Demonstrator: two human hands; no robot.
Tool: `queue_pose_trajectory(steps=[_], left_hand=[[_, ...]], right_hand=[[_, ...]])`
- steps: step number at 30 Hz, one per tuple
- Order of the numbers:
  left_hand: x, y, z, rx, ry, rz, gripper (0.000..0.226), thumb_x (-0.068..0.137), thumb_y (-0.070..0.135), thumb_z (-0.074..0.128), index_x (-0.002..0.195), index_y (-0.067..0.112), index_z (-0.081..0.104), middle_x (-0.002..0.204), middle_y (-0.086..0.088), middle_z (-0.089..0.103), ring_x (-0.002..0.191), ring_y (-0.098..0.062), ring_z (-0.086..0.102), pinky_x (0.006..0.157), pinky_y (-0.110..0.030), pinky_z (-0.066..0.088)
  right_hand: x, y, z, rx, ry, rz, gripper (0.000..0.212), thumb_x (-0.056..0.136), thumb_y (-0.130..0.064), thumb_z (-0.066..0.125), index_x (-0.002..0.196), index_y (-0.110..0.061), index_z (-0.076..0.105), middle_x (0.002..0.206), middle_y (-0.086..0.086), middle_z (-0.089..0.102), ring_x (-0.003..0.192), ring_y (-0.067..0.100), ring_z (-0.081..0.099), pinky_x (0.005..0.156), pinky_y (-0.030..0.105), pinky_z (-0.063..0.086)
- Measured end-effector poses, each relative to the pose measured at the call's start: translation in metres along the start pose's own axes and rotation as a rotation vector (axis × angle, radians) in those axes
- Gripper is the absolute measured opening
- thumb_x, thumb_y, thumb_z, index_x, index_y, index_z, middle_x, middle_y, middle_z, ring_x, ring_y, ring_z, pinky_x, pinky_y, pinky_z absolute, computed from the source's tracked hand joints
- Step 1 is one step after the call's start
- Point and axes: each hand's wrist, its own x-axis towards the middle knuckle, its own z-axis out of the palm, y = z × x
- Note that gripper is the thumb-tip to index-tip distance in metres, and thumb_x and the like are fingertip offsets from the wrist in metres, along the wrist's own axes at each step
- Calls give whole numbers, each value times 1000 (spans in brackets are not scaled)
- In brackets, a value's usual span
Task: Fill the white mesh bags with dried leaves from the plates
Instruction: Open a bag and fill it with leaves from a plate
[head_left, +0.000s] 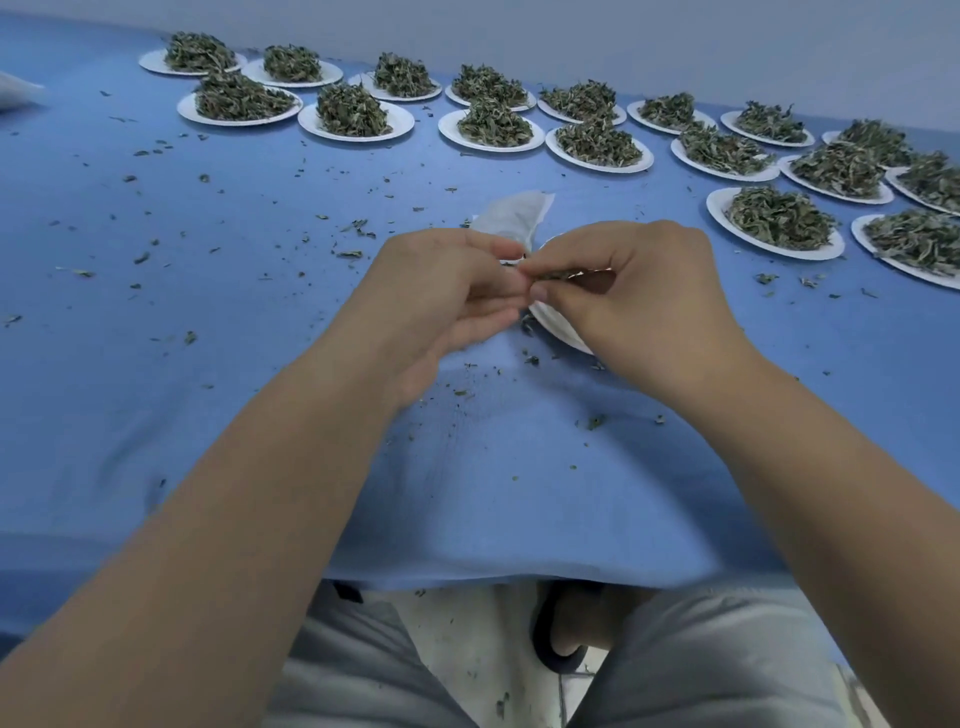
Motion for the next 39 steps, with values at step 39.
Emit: queue_pose_trajectory(steps=[39], left_hand=[[61,54,-2,745,98,628,20,85,17,60,105,18,62,72,-5,72,66,-20,69,70,-36,59]], right_hand=[[53,0,14,41,274,-94,16,85,-5,69,91,-16,78,83,-12,72,84,4,70,80,17,55]])
